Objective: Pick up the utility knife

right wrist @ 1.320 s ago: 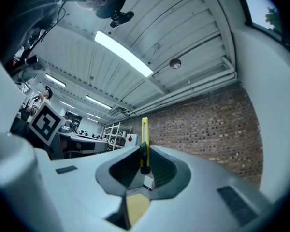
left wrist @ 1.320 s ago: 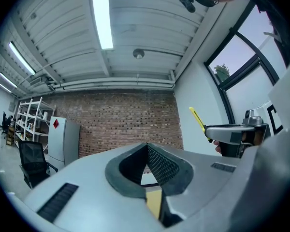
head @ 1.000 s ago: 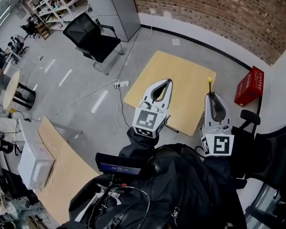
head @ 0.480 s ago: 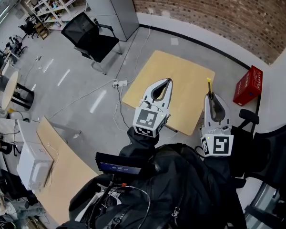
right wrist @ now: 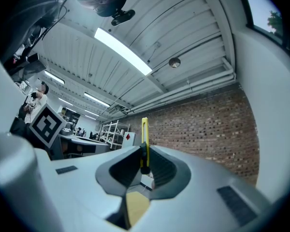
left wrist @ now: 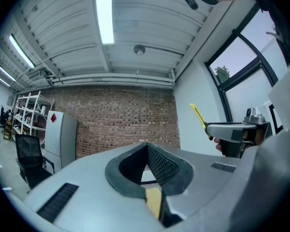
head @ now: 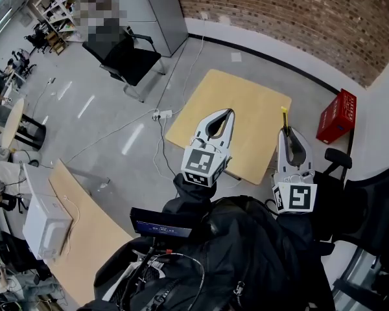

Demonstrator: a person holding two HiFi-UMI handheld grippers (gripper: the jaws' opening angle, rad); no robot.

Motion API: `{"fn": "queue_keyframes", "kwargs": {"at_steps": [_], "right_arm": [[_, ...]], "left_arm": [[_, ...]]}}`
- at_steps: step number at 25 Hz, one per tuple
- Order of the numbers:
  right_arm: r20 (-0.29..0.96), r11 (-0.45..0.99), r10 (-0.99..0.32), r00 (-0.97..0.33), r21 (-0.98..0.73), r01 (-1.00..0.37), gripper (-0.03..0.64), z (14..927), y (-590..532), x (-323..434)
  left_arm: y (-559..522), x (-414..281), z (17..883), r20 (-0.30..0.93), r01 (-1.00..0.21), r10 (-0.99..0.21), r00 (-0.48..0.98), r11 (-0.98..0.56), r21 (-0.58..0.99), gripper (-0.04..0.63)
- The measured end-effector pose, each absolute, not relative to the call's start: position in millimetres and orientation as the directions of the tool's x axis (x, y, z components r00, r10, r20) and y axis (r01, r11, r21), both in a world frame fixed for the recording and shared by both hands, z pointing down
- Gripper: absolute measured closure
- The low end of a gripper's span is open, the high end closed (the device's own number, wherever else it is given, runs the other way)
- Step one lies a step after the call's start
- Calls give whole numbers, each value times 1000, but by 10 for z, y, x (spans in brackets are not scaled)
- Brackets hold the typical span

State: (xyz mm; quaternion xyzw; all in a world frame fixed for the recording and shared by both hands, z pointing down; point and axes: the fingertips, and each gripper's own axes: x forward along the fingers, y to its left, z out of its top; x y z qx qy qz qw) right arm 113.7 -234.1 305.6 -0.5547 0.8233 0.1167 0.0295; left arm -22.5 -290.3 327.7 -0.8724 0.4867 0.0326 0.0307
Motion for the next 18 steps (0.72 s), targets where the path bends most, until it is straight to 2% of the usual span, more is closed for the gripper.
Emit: {"fn": "queue_keyframes", "kwargs": {"at_steps": [18], "right_arm": [[-162,373,-906,-392,139,-917,557,3129,-2344,1145]], "left_arm": [[-2897,-205,3338,-70,-851,-849,524,-525,-10,595]]}}
